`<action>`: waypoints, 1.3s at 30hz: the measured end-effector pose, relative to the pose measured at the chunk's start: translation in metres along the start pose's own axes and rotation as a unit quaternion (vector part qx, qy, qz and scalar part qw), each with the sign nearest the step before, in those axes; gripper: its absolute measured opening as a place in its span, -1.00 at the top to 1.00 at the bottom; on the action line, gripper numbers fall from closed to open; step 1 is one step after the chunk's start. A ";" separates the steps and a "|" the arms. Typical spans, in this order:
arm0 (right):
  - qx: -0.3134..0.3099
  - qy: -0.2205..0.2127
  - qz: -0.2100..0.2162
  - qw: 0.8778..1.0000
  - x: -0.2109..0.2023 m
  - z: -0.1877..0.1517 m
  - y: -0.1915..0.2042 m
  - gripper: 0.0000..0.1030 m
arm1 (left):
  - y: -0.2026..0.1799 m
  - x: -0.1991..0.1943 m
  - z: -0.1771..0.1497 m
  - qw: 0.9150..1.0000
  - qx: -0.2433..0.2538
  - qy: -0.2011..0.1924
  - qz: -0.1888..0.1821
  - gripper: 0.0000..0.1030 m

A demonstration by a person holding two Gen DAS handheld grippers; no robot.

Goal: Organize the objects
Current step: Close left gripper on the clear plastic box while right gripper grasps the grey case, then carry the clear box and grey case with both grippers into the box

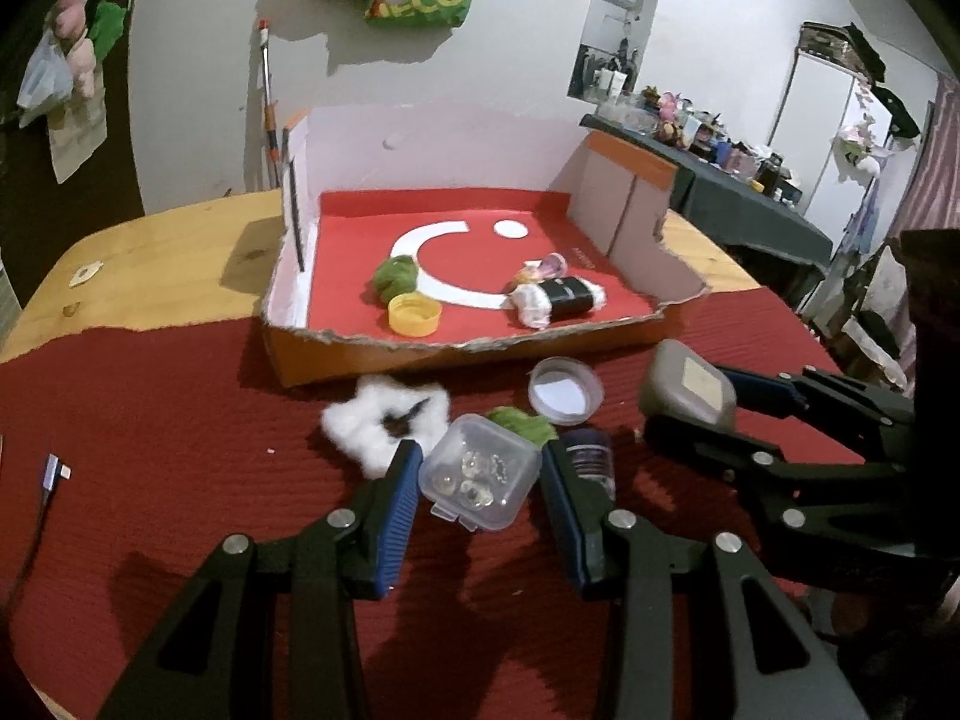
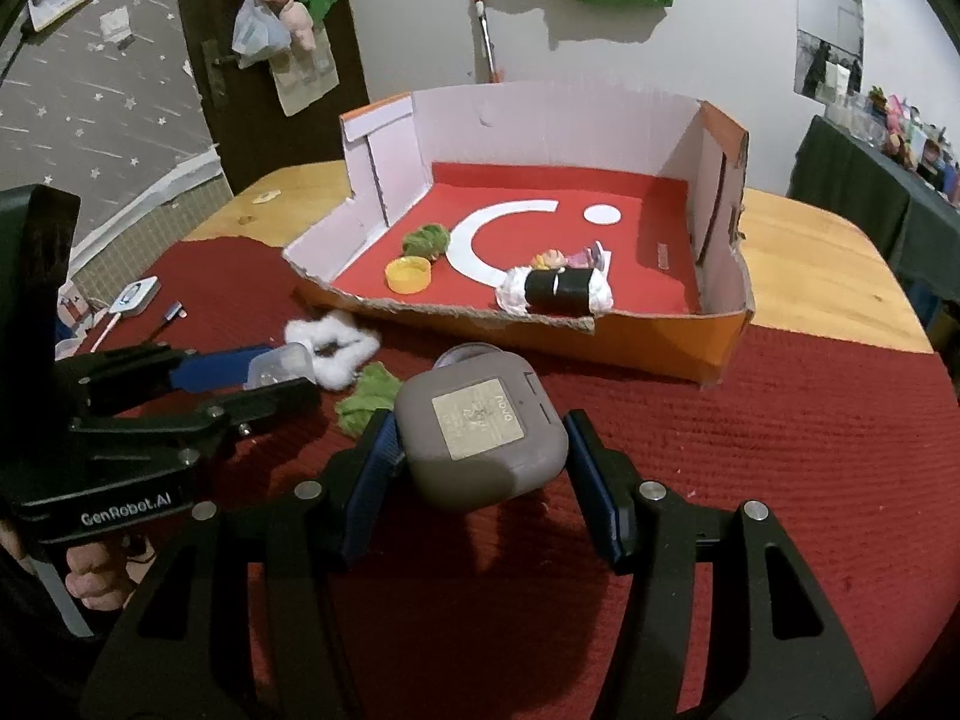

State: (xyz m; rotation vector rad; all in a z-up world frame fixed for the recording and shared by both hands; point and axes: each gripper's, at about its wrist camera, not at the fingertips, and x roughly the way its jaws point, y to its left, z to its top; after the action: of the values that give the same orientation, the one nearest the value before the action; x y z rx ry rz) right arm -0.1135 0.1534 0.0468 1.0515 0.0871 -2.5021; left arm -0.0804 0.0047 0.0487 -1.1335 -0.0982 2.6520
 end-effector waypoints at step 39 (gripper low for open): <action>0.006 -0.008 0.027 1.000 0.009 0.040 -0.013 -0.07 | 0.009 0.010 0.047 1.000 0.010 -0.012 0.013 0.17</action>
State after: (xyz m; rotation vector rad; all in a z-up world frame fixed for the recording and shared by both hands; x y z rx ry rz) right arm -0.1516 0.1533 0.0678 1.0245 0.0388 -2.4640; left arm -0.1225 0.0002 0.0729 -1.1042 -0.0613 2.6840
